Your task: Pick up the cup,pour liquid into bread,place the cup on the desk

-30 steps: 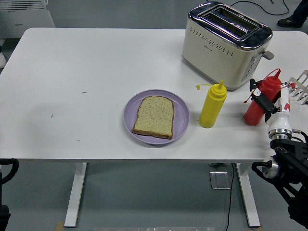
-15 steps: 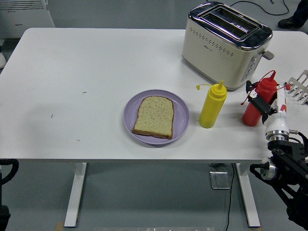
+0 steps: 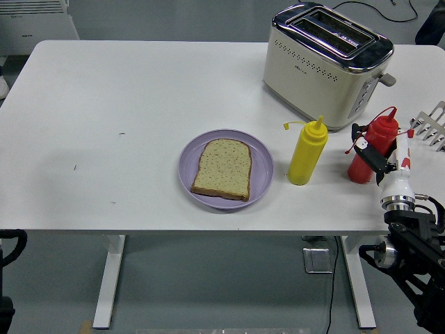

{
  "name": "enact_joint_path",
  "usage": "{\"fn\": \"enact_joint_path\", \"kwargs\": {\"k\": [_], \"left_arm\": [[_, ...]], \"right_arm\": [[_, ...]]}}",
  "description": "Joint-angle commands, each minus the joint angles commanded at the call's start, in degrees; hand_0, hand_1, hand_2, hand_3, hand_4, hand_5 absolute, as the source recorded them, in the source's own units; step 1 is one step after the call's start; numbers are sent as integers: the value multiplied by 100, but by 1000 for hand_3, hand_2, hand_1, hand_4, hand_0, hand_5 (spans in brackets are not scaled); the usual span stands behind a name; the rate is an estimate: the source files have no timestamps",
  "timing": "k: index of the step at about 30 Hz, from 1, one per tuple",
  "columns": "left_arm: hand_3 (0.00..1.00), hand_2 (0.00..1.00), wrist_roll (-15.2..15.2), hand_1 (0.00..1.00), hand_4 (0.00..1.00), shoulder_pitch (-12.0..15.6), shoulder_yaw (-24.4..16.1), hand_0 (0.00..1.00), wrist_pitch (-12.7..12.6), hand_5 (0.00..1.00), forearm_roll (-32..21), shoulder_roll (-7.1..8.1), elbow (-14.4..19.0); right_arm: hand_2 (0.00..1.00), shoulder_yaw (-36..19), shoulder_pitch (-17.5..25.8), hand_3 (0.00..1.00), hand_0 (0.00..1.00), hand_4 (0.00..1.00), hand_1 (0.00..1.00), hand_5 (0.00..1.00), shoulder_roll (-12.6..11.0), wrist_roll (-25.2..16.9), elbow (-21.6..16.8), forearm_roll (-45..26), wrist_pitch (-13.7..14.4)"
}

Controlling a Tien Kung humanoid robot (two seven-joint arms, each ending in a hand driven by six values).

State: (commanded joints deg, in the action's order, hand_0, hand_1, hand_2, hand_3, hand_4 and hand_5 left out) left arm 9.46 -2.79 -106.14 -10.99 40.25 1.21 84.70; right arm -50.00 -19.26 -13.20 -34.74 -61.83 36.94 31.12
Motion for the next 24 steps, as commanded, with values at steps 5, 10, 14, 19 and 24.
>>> {"fn": "enact_joint_path", "kwargs": {"k": [5,10,14,19,24], "left_arm": [[654,762,1,754,596,8,-2,750,0,998,1,2,-1],[654,761,1,754,596,15,3,750,0,998,4,0,-4],[654,762,2,754,596,14,9,750,0,998,5,3,-2],[654,762,1,754,596,17,11,750,-1,998,3,7,-2],[654,761,1,754,596,16,2,750,-2,998,2,9,2]], "right_arm": [[545,-27,83,625,477,647,522,101,-34,38,-36,73,-65],[681,-72,173,785,672,711,660,161,-74,79,-99,214,-205],[813,-93,223,885,818,736,780,179,-97,126,-134,346,-269],[813,-137,262,885,818,736,780,179,-110,168,-167,440,-338],[874,-176,284,928,863,744,818,177,-115,204,-198,512,-399]]}}
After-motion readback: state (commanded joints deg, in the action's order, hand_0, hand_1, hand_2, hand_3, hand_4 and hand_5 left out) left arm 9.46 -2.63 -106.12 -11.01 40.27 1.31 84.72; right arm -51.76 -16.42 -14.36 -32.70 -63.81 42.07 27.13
